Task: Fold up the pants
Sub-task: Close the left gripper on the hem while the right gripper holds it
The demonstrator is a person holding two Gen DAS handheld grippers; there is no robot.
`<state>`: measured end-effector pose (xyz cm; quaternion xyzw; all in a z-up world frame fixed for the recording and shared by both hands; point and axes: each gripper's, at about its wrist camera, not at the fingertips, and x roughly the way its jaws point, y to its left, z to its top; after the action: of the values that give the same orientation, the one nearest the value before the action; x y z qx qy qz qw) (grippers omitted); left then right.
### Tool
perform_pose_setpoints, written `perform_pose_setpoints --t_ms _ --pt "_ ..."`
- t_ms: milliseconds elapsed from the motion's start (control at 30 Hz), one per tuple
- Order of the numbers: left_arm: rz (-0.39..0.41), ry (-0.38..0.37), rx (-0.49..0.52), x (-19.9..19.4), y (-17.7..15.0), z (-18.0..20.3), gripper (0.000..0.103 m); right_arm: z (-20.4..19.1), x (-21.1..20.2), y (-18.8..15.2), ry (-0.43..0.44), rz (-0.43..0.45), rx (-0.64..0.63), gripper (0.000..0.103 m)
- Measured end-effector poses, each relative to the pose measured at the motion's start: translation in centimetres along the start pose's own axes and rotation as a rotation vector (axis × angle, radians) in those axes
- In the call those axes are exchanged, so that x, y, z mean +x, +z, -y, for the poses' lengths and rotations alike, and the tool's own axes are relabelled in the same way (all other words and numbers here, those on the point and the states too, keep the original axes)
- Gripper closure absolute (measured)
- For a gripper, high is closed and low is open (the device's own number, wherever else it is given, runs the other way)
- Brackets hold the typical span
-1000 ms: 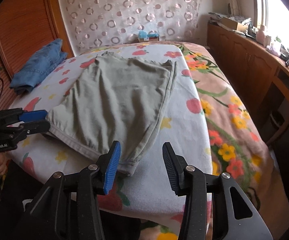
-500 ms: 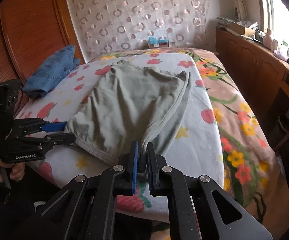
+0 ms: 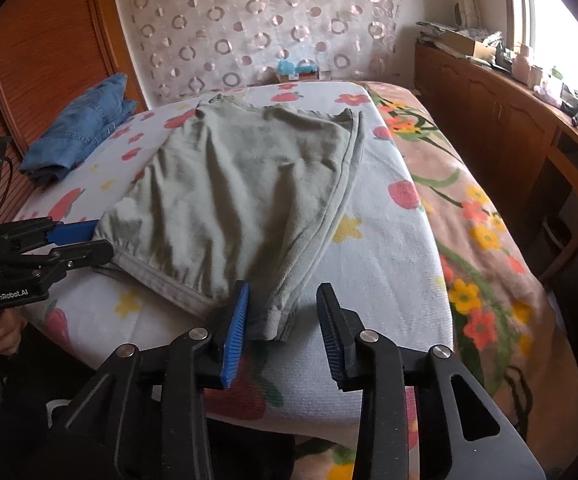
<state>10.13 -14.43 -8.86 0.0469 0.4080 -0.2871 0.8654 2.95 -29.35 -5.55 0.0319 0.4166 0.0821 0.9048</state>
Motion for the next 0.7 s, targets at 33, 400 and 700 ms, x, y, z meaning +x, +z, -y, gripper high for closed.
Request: perform_pose_setpoints --t_ms 33,400,700 --pt "0.001 0.001 -0.001 0.0 0.0 0.0 0.063 0.0 0.0 0.0 -0.001 0.0 0.003 0.068" --pt "-0.005 -0.03 -0.014 0.0 0.0 0.6 0.063 -0.2 0.1 0.0 -0.006 0.003 0.0 0.069" --pt "0.015 -0.043 -0.008 0.3 0.0 1.1 0.076 0.0 0.3 0.2 0.072 -0.006 0.031 0.083"
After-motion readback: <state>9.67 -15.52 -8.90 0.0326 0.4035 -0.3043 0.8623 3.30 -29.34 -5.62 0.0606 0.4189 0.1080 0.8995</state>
